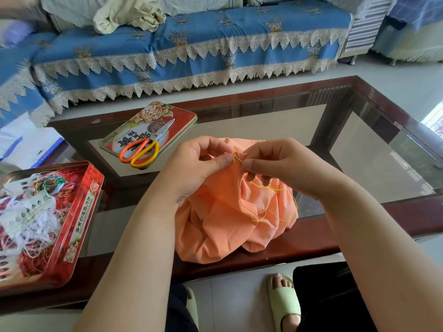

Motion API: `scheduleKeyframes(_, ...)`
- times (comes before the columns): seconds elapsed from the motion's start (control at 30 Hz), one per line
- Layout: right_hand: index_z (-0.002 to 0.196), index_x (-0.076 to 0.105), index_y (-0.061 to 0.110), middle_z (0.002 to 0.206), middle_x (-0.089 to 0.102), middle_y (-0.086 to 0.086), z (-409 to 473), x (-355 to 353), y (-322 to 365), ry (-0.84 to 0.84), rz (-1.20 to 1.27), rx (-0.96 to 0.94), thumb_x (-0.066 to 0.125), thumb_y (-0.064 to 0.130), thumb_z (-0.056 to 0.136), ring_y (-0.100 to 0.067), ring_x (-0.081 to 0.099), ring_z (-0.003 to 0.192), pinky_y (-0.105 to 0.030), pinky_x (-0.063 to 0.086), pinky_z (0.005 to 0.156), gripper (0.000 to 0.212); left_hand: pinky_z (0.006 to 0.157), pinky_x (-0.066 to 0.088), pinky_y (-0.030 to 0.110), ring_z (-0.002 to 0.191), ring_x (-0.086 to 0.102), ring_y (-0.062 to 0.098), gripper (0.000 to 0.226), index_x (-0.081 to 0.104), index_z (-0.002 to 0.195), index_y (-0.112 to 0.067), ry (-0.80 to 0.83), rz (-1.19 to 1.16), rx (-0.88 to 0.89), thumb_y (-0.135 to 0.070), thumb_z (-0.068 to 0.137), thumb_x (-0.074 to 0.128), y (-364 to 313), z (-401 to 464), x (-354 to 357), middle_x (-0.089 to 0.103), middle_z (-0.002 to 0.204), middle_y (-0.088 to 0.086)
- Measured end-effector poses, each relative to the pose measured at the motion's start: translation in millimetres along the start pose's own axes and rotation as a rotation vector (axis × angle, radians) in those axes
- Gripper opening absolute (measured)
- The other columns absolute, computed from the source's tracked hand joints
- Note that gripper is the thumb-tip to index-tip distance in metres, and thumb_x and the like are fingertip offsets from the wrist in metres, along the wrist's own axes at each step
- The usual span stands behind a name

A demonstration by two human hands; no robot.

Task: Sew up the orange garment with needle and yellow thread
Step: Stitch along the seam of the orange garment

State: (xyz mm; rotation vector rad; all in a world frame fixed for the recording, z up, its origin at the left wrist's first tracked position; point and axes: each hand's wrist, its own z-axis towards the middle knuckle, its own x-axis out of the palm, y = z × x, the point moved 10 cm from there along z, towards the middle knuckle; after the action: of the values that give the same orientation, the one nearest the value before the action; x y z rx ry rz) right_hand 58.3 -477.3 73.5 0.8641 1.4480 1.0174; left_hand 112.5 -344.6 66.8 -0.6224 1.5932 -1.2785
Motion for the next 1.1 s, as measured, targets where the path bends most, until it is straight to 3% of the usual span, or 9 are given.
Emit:
scheduleKeyframes(0.2, 0.088, 0.072, 0.004, 0.091, 0.071, -0.005, -0.7, -3.1, 8.1, -0.04, -0.088, -0.097, 0.067, 0.013, 0.088, -0.01, 0.065, 0.079, -0.022, 0.054, 0.078, 0.01, 0.097, 0.051, 0.038, 0.1, 0.066, 0.016, 0.031, 0.072, 0.09, -0.029, 0.109, 0.017, -0.099, -0.052, 0.071, 0.063, 13.1, -1.3, 4.5, 0.073, 0.099, -0.004)
scheduleKeyframes(0.33, 0.086, 0.074, 0.008, 0.094, 0.067, 0.005, -0.3, -4.4, 11.7, -0.071, -0.191, -0.13, 0.068, 0.016, 0.087, -0.009, 0.063, 0.086, -0.029, 0.05, 0.086, 0.01, 0.099, 0.05, 0.043, 0.097, 0.069, 0.017, 0.032, 0.073, 0.089, -0.028, 0.154, 0.013, -0.149, -0.052, 0.075, 0.058, 19.6, -2.9, 7.2, 0.075, 0.094, -0.006)
scheduleKeyframes(0.5, 0.083, 0.071, 0.009, 0.095, 0.064, 0.009, -1.2, -5.7, 16.4, -0.1, -0.272, -0.174, 0.067, 0.016, 0.088, -0.009, 0.061, 0.086, -0.03, 0.049, 0.083, 0.01, 0.094, 0.052, 0.039, 0.099, 0.065, 0.019, 0.03, 0.072, 0.088, -0.028, 0.099, 0.002, -0.086, -0.053, 0.074, 0.061, 11.5, -2.0, 2.7, 0.071, 0.097, -0.001)
scheduleKeyframes(0.67, 0.083, 0.07, 0.006, 0.094, 0.063, 0.005, -1.4, -7.3, 17.5, -0.115, -0.266, -0.191, 0.064, 0.012, 0.089, -0.014, 0.063, 0.075, -0.037, 0.053, 0.076, 0.01, 0.075, 0.046, 0.023, 0.086, 0.062, 0.008, 0.019, 0.071, 0.092, -0.026, 0.029, 0.021, 0.001, -0.042, 0.085, 0.064, 0.9, -1.1, -3.1, 0.066, 0.084, -0.012)
scheduleKeyframes(0.8, 0.085, 0.069, 0.006, 0.094, 0.062, 0.007, -1.0, -8.5, 17.3, -0.137, -0.292, -0.189, 0.063, 0.012, 0.09, -0.016, 0.063, 0.073, -0.04, 0.053, 0.074, 0.01, 0.076, 0.049, 0.022, 0.092, 0.064, 0.008, 0.014, 0.07, 0.096, -0.027, -0.032, 0.07, 0.047, -0.037, 0.09, 0.063, -4.3, -2.3, -6.2, 0.069, 0.091, -0.01)
scheduleKeyframes(1.1, 0.086, 0.069, 0.005, 0.093, 0.059, 0.014, 0.2, -10.9, 18.4, -0.181, -0.344, -0.187, 0.062, 0.009, 0.09, -0.007, 0.061, 0.067, -0.025, 0.053, 0.068, 0.009, 0.077, 0.052, 0.018, 0.09, 0.064, 0.003, 0.005, 0.07, 0.093, -0.029, -0.158, 0.124, 0.156, -0.031, 0.09, 0.066, -17.7, -5.4, -12.5, 0.07, 0.09, -0.014)
